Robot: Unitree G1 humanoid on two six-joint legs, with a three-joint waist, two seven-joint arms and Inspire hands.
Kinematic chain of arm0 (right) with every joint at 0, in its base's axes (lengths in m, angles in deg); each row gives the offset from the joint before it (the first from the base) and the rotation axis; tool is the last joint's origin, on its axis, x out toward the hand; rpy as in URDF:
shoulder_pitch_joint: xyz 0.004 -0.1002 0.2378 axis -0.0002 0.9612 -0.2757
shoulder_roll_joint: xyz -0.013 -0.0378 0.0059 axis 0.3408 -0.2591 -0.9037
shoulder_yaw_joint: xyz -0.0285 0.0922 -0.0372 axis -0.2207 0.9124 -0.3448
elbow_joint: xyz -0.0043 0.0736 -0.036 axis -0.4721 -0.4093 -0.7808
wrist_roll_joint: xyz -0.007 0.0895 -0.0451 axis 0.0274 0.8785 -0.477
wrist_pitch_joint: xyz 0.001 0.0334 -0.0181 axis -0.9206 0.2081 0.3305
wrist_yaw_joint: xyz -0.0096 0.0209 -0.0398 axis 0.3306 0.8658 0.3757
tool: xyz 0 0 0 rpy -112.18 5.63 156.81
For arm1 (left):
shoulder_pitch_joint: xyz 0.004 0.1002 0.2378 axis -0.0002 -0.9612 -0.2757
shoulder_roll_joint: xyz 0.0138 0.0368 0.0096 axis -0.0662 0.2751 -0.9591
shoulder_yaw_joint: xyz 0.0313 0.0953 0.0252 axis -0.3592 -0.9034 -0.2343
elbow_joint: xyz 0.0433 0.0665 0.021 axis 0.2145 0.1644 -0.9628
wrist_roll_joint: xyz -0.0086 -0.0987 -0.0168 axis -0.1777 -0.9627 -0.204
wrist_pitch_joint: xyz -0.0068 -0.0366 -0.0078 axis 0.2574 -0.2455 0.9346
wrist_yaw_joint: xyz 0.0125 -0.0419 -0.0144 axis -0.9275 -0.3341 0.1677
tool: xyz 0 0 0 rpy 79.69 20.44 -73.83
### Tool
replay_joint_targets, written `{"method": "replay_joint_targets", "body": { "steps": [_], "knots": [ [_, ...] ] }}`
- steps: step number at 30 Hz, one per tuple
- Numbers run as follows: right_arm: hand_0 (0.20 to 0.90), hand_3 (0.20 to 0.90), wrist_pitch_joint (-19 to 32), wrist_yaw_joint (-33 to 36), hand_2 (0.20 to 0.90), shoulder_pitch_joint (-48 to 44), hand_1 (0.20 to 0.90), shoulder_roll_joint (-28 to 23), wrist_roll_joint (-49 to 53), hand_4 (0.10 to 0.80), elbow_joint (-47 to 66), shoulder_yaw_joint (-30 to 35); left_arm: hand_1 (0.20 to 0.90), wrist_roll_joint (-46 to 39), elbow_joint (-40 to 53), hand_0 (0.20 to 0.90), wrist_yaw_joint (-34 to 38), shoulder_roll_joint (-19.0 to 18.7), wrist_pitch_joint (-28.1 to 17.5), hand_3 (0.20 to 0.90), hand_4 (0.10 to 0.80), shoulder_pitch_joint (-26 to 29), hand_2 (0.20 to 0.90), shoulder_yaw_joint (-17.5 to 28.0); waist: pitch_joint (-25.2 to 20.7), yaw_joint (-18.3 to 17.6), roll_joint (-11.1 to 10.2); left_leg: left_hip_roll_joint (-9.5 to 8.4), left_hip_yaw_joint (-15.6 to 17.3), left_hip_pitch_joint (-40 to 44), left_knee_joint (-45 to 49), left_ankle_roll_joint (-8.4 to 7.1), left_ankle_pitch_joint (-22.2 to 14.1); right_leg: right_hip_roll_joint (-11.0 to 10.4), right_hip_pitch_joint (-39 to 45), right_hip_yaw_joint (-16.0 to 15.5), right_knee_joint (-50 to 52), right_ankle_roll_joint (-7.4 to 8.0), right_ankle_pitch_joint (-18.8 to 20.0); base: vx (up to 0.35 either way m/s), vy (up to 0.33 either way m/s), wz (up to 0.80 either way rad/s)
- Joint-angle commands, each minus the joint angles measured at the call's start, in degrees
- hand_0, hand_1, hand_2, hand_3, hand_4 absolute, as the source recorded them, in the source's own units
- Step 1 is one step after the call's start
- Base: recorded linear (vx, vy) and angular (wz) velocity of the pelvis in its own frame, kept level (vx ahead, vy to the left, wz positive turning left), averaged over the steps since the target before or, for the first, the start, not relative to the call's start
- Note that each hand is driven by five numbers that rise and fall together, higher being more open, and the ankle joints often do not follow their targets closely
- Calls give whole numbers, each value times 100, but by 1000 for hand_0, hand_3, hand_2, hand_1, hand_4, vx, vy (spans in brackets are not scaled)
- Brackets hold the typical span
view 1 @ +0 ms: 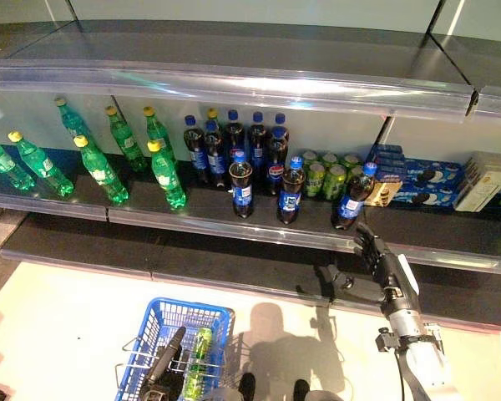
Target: Pick up the drink and place into the basket.
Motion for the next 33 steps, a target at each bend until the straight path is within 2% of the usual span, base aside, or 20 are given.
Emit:
{"method": "replay_joint_targets", "body": {
  "steps": [1,5,7,8,10,11,14,15,17,18,19,20,21,22,24,26,27,28,29,33],
  "knots": [
    [900,900,490,112,900,-460,900,-85,143,800,385,209,300,84,808,300,-691,-396,-364,200,100,202,300,195,-383,132,-21,-86,569,-348,1189,-108,-861,-42,-417,105,351,301,71,21,160,0],
    [900,900,529,255,900,-538,900,22,56,800,320,184,300,108,730,300,-736,-465,-270,200,100,255,300,256,-335,177,24,-171,569,-427,1369,102,-1052,-201,-703,239,1317,456,-229,14,188,3],
    [900,900,550,353,900,-547,900,69,-7,800,312,146,300,120,700,300,-719,-519,-240,200,100,292,300,239,-320,163,24,-215,566,-411,1353,229,-1100,-257,-1061,373,2004,587,-92,8,143,1],
    [900,900,572,411,900,-528,900,95,5,800,335,100,300,137,703,300,-655,-599,-195,200,100,361,300,219,-266,105,55,-207,560,-378,1377,313,-1134,-240,-1685,519,3018,646,339,7,110,1],
    [900,900,585,433,900,-523,900,129,-22,800,311,89,300,103,744,300,-532,-658,-150,200,100,419,300,210,-213,64,38,-220,557,-357,1423,321,-1145,-203,-2054,673,3361,625,666,80,78,9],
    [900,900,609,384,900,-531,900,118,65,800,219,167,300,53,775,300,-465,-708,-99,200,100,479,300,187,-164,30,-35,-308,499,-317,1444,291,-1156,-187,-2213,650,2946,607,838,233,23,18],
    [900,900,635,389,900,-521,900,25,148,800,162,294,300,66,787,300,-495,-720,-63,200,100,476,300,170,-119,-3,-162,-494,307,-241,1438,241,-1187,-149,-2051,386,1713,633,814,257,-62,21],
    [900,900,625,397,900,-494,900,-74,259,800,220,359,300,54,790,300,-555,-757,-54,200,100,420,300,187,-73,-62,-257,-615,229,-177,1460,227,-1230,19,-2127,325,1017,703,941,387,-180,38],
    [900,900,664,317,900,-470,900,-98,307,800,239,396,300,-8,791,300,-557,-800,-76,200,100,379,300,224,-9,-143,-286,-646,168,-101,1518,258,-1315,169,-2235,387,921,750,1127,276,-150,43],
    [900,900,688,299,900,-457,900,-141,343,800,234,409,300,-7,765,300,-575,-827,-55,200,100,373,300,243,13,-176,-271,-626,105,-99,1533,282,-1315,260,-2208,521,957,683,976,248,-150,49],
    [900,900,699,315,900,-458,900,-181,347,800,229,377,300,-21,721,300,-561,-842,-80,200,100,376,300,237,19,-211,-274,-615,53,-78,1522,303,-1315,310,-2211,633,1025,669,1008,314,-217,63],
    [900,900,728,329,900,-489,900,-172,332,800,192,344,300,-17,719,300,-486,-839,-116,200,100,400,300,196,8,-205,-266,-554,28,-55,1465,307,-1286,304,-2136,607,1094,627,906,370,-303,78],
    [900,900,691,443,900,-465,900,-195,322,800,276,320,300,79,804,300,-390,-809,-68,200,100,378,300,190,-46,-193,-266,-433,-4,-27,1411,276,-1277,303,-1920,595,1049,506,731,272,-244,72],
    [900,900,683,454,900,-459,900,-198,316,800,290,321,300,87,816,300,-379,-806,-59,200,100,375,300,189,-47,-200,-266,-420,-13,-15,1406,270,-1279,302,-1889,591,1032,493,718,216,-202,73],
    [900,900,549,492,900,-378,900,-229,305,800,487,382,300,187,955,300,-310,-718,2,200,100,340,300,181,-167,-184,-285,-246,12,58,1340,116,-1302,210,-1463,455,681,349,567,168,-150,62],
    [900,900,487,467,900,-258,900,-267,302,800,613,482,300,247,1120,300,-285,-663,120,200,100,304,300,179,-219,-216,-263,-79,229,70,1301,6,-1283,116,-1226,319,520,281,483,132,-82,69],
    [900,900,463,435,900,-178,900,-290,299,800,678,552,300,276,1230,300,-262,-635,180,200,100,277,300,155,-243,-253,-231,36,459,45,1248,-56,-1232,58,-1112,199,447,251,430,65,-3,107],
    [900,900,468,467,900,-74,900,-323,249,800,751,625,300,298,1358,300,-253,-595,250,200,100,257,300,84,-281,-324,-164,197,860,-40,1125,-152,-1095,-7,-1024,28,398,225,352,19,42,109],
    [900,900,484,482,900,-41,900,-337,245,800,758,647,300,308,1381,300,-263,-574,255,200,100,255,300,27,-285,-365,-120,260,1053,-92,1050,-192,-1009,-28,-1015,-48,412,221,313,-4,57,91],
    [900,900,581,386,900,3,900,-352,265,800,690,581,300,138,1371,300,-282,-515,86,200,100,138,300,-31,-289,-428,-38,190,924,-114,980,-214,-999,-37,-1115,39,492,277,287,12,77,34]
  ]
}}
